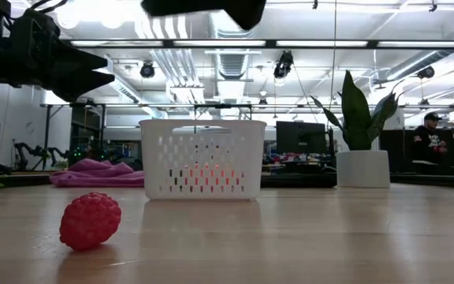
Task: Pick and placing Produce into tupperware
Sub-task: Put the red raspberry into the white bin
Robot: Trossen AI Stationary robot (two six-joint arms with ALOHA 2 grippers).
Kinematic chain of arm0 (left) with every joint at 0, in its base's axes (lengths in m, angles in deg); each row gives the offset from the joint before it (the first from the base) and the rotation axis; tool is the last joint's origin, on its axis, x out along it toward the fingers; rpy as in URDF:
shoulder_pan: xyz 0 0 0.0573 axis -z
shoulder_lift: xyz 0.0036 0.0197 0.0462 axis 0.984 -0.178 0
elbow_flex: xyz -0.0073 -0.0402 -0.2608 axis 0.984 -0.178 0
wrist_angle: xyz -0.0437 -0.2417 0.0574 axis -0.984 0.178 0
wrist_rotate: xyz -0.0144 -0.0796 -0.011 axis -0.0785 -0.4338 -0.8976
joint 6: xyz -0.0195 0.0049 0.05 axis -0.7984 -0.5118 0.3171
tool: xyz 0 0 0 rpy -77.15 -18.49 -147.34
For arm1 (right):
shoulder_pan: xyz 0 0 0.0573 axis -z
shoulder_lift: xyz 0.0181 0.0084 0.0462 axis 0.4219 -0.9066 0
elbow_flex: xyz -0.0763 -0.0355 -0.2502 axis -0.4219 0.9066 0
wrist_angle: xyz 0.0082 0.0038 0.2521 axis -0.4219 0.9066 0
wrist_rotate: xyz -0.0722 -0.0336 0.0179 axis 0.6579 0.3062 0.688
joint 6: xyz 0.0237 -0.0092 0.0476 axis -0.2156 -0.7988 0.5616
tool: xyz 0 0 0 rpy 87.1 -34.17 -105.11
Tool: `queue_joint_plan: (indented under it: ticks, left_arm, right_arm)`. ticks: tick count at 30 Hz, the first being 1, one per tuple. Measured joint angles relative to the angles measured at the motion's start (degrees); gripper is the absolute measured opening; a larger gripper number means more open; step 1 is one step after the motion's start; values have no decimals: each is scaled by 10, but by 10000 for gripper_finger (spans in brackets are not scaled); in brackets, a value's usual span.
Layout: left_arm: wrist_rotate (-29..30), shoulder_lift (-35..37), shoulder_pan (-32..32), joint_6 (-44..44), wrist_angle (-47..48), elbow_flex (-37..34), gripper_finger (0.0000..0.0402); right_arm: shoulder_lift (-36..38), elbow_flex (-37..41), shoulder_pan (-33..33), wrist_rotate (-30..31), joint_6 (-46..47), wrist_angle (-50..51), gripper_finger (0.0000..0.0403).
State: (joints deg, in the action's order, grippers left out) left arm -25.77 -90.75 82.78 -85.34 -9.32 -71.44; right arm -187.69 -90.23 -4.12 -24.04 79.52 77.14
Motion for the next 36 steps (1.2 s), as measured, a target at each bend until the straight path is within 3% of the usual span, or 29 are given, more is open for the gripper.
queue_joint_plan:
  ticks: [7, 20, 36]
  left_arm:
    - [0, 0, 0, 1, 0, 0, 290]
    - [-17, 0, 0, 0, 0, 0, 290]
    - [-17, -1, 0, 0, 1, 0, 290]
  right_arm:
    - [-74, 0, -3, -2, 10, -52, 258]
    - [-138, 0, -6, -34, 47, -65, 281]
    - [-168, -22, -2, -37, 52, -66, 245]
